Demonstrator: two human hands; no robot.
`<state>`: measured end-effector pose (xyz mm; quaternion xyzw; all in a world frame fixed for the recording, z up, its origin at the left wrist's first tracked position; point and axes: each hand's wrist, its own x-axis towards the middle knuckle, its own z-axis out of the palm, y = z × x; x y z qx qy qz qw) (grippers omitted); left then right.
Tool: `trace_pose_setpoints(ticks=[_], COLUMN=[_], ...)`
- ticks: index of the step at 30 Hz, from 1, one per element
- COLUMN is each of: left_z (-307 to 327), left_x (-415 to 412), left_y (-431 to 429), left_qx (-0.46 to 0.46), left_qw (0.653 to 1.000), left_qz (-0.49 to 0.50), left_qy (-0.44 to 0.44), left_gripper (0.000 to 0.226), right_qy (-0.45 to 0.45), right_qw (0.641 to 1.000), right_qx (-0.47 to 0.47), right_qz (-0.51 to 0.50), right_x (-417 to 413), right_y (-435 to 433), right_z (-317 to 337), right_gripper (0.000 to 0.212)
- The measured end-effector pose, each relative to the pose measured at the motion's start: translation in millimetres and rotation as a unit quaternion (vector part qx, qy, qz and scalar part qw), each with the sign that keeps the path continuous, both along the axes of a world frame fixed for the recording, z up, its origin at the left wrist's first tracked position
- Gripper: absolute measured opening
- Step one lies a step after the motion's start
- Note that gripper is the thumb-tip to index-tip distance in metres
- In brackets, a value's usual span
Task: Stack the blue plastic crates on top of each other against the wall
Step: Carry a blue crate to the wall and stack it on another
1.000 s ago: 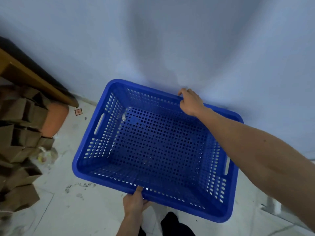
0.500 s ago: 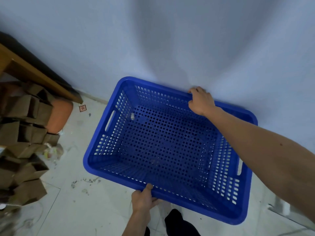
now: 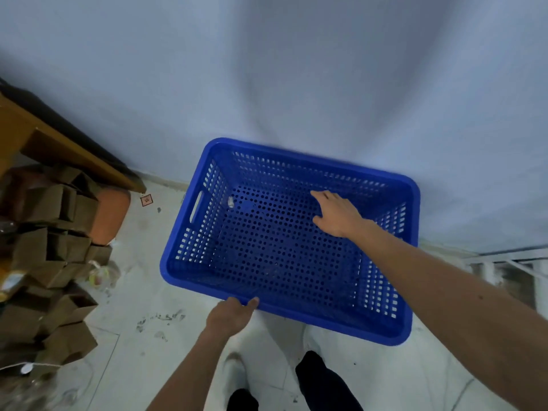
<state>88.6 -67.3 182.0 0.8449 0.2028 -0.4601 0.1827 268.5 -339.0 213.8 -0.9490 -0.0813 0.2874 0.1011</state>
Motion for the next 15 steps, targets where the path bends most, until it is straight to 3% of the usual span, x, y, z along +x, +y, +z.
trace_pose_setpoints(ticks=[3,7,12,15], left_z=[10.0,27.2,38.4,33.7], left_x=[14.9,28.5,32.4,23.5], left_y=[24.2,43.9,55.3,60.5], left_qx=[0.026,0.061,0.016,0.023], left_qw=[0.989,0.944,0.915,0.885], left_qz=[-0.135,-0.270,-0.351,-0.429], left_qy=[-0.062,-0.181,-0.198,-0.181], left_gripper=[0.050,0.039,0.030,0.042], right_qy=[0.027,0.012,0.035,0.080], right_qw=[1.000,0.999,0.993,0.987], right_qx=[-0.004,0.003,0.006,-0.022], right_qz=[-0.001,-0.035,-0.110,-0.138], right_x=[-52.7,-114.0,-184.8,-229.3], right_y=[3.0,12.9,32.1,37.3], right_z=[3.5,7.9,6.3,-4.8], right_gripper=[0.062,0.055,0.058,0.066])
